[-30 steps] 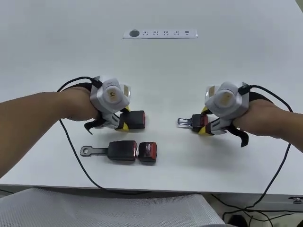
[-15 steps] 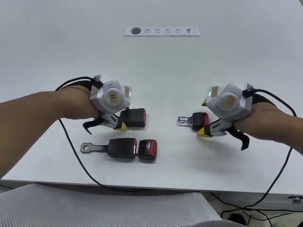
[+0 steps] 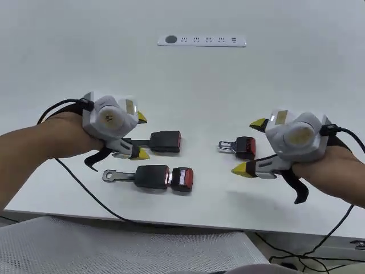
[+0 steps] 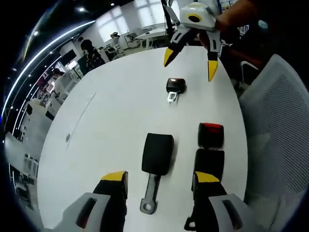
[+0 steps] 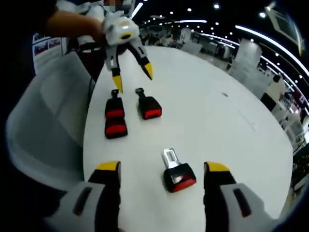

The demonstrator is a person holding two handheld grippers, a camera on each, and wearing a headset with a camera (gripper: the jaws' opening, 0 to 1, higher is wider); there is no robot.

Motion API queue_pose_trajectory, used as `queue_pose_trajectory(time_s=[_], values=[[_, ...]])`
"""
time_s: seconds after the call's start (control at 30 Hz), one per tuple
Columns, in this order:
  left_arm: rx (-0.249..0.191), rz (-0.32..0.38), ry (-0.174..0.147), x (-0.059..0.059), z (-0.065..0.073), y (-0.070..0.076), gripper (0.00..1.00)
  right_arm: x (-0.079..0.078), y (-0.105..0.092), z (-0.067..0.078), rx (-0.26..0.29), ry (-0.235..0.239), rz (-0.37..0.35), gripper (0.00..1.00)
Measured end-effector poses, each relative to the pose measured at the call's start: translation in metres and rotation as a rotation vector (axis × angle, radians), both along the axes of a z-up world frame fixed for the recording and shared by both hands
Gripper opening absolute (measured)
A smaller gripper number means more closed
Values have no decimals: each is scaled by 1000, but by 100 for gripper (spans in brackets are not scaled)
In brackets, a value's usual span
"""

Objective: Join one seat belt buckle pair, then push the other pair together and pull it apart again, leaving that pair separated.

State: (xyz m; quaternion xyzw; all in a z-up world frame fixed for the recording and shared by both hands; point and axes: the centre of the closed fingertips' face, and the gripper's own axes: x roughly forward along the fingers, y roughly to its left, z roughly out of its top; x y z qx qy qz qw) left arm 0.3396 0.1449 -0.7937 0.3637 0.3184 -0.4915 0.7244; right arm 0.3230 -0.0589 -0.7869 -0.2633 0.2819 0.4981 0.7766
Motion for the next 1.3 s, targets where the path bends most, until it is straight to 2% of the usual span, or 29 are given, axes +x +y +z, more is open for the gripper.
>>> queue_pose_trajectory(time_s=[0.03, 0.17, 0.2, 0.3, 0.37, 0.4, 0.53, 0.67, 0.73, 0.8, 0.83, 1.03, 1.3], values=[[-19, 26, -6, -6, 6, 1, 57, -2, -1, 3, 12, -3, -13, 72], [-41, 62, -13, -25, 14, 11, 63, -10, -5, 9, 45, 5, -51, 75], [-61, 87, -12, -30, 17, 15, 64, -12, -7, 11, 53, 3, -64, 76], [-96, 139, -11, -39, 22, 23, 67, -17, -10, 16, 79, 13, -89, 76], [-131, 187, 8, -46, 24, 28, 70, -18, -13, 16, 96, 19, -108, 76], [-149, 204, 4, -48, 28, 30, 71, -20, -14, 18, 104, 24, -110, 77], [-170, 227, -21, -53, 39, 37, 77, -24, -13, 25, 122, 24, -114, 81], [-209, 281, -40, -57, 48, 46, 83, -28, -11, 30, 144, 27, -124, 86], [-225, 297, -38, -59, 48, 48, 86, -30, -11, 30, 144, 33, -123, 87], [-272, 329, -17, -63, 53, 47, 89, -32, -11, 30, 146, 29, -129, 88], [-282, 333, -18, -64, 55, 47, 90, -32, -11, 31, 147, 26, -133, 89], [-293, 366, -42, -67, 62, 58, 97, -34, -16, 42, 168, 14, -165, 100], [-298, 389, -52, -71, 61, 63, 100, -43, -23, 37, 163, 29, -187, 100]])
